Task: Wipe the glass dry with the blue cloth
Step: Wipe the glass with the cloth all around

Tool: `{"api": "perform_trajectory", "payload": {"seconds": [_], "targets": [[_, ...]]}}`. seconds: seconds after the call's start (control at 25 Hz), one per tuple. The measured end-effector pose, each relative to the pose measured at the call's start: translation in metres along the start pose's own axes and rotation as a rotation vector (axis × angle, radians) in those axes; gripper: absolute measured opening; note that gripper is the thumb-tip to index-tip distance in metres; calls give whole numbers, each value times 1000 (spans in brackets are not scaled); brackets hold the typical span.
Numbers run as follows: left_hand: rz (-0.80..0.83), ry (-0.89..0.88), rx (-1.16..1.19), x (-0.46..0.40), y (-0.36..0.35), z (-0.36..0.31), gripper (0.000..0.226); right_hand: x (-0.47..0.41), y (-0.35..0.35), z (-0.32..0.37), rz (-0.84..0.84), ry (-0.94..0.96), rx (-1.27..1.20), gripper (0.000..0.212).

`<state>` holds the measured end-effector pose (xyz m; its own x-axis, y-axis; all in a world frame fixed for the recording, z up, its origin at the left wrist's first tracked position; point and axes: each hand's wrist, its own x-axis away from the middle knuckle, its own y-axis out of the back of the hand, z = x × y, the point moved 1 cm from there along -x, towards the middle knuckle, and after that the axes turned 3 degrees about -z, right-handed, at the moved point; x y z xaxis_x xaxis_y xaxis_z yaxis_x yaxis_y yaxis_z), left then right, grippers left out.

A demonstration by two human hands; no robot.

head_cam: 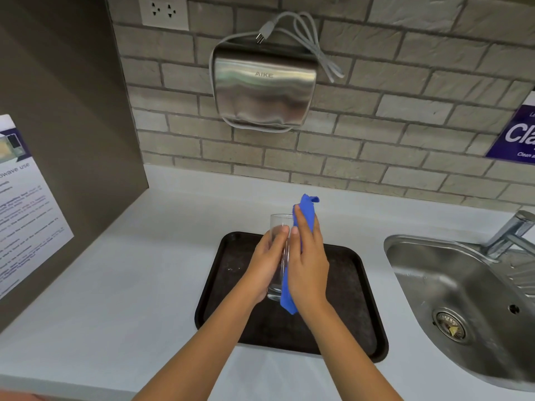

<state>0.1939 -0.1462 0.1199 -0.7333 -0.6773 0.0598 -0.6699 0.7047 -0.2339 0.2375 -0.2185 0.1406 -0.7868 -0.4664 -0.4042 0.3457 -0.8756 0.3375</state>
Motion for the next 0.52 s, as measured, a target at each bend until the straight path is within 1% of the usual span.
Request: {"api": "perform_trajectory", "payload": {"seconds": [0.04,0.08,0.12,0.16,0.28,0.32,0.44,0.52], "targets": [[17,4,3,1,0,-1,41,2,0,2,2,51,37,39],[35,12,10,1,0,-4,41,1,0,3,4,71,22,40],[51,24,13,2,1,-7,41,-1,3,5,12,45,-41,38],[50,39,21,3,1,-10,41,-7,7,6,26,-15,-127,37],[19,90,55,-1,2,-14,45,-24,14,1,48,-290,-395,37],[20,95,74,-3,1,-15,47,-24,14,0,56,-324,-428,37],[10,104,193,-9,0,-18,48,-13,14,-2,100,-296,-392,43],[-9,125,299,-14,2,-25,49,-4,12,-7,131,-337,-407,41]]}}
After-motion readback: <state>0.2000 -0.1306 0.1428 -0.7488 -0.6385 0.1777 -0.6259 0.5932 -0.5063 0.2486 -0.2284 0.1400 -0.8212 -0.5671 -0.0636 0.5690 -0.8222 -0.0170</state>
